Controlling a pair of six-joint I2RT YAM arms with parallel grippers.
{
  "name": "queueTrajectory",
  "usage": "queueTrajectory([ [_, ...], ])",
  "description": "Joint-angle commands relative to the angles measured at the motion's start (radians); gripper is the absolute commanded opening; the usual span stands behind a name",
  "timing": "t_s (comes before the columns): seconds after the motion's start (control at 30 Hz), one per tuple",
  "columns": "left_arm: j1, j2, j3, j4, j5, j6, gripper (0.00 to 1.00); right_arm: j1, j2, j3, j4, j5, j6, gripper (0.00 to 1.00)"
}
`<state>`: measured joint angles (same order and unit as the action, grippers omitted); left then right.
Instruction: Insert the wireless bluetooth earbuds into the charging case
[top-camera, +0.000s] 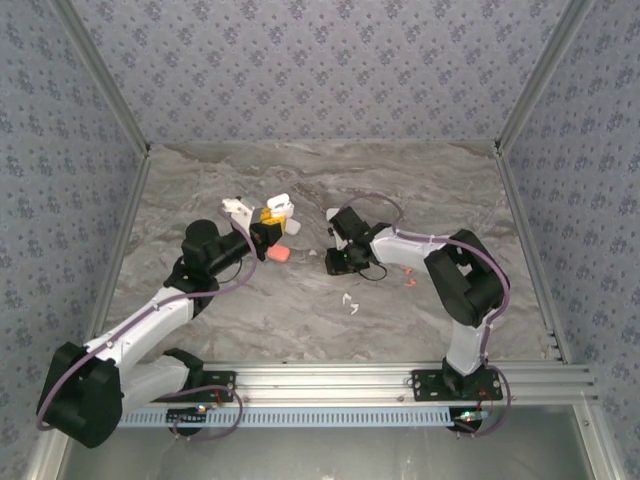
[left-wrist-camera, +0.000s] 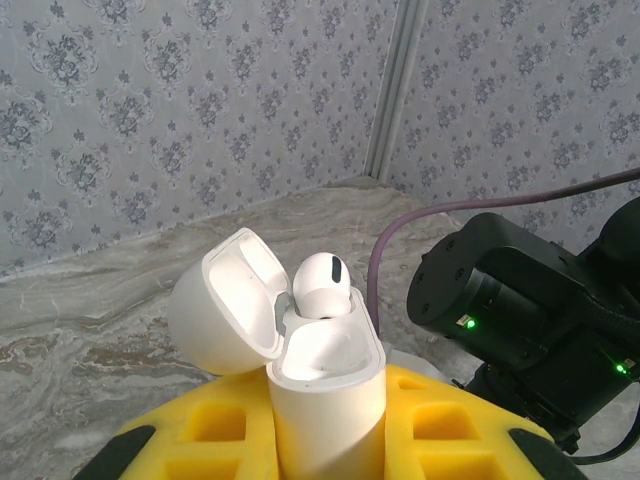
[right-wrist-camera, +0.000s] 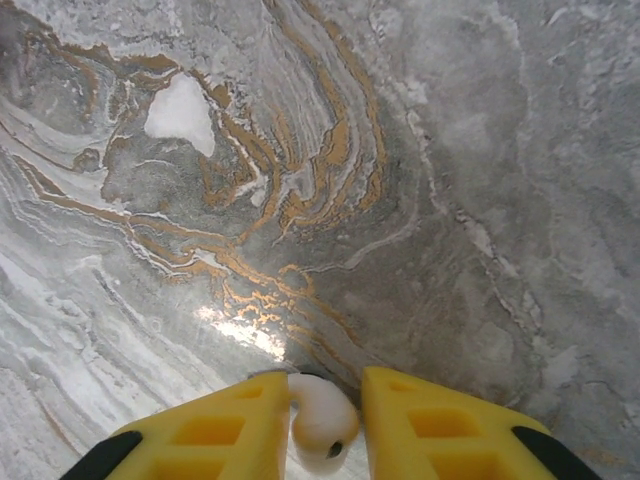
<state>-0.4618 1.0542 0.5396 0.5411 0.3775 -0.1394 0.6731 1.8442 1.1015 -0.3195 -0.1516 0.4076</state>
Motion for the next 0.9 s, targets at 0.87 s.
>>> queueTrajectory([
  [0.87, -0.087, 0.069, 0.071, -0.022, 0.17, 0.028, 0.0, -0.024, -0.558, 0.052, -0.149, 0.136, -0.522, 0.2],
])
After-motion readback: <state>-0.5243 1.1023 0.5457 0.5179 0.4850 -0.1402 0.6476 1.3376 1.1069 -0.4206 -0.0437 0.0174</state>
